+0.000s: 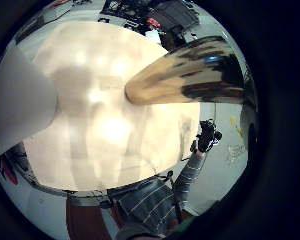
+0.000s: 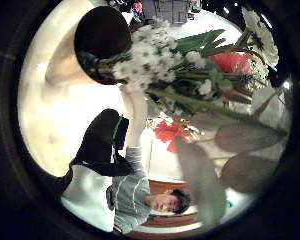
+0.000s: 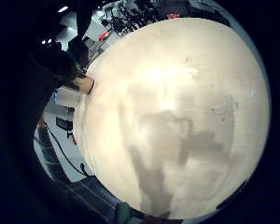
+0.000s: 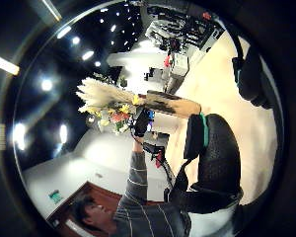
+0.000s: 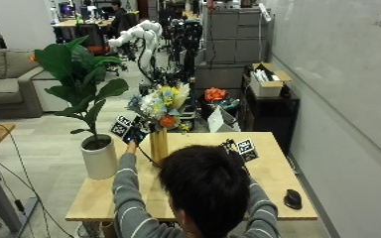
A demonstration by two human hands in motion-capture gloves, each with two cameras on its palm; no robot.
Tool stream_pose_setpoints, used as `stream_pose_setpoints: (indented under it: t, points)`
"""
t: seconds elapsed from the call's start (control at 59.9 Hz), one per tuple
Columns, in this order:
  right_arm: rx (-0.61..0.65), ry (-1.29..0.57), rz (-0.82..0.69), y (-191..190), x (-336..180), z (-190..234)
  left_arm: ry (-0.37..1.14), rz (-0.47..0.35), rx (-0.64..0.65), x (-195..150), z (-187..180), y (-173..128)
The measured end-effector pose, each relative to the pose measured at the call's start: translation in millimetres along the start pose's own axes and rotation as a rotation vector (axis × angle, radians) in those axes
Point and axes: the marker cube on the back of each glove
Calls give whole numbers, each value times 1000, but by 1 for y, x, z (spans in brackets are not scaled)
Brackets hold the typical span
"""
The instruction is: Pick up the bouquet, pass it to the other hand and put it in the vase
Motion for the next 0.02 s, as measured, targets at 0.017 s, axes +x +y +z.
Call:
stream_pose_setpoints:
  t: [0.017]
  points:
    - [6, 14, 13, 0, 2, 0, -13, 0, 52, -1, 1, -10]
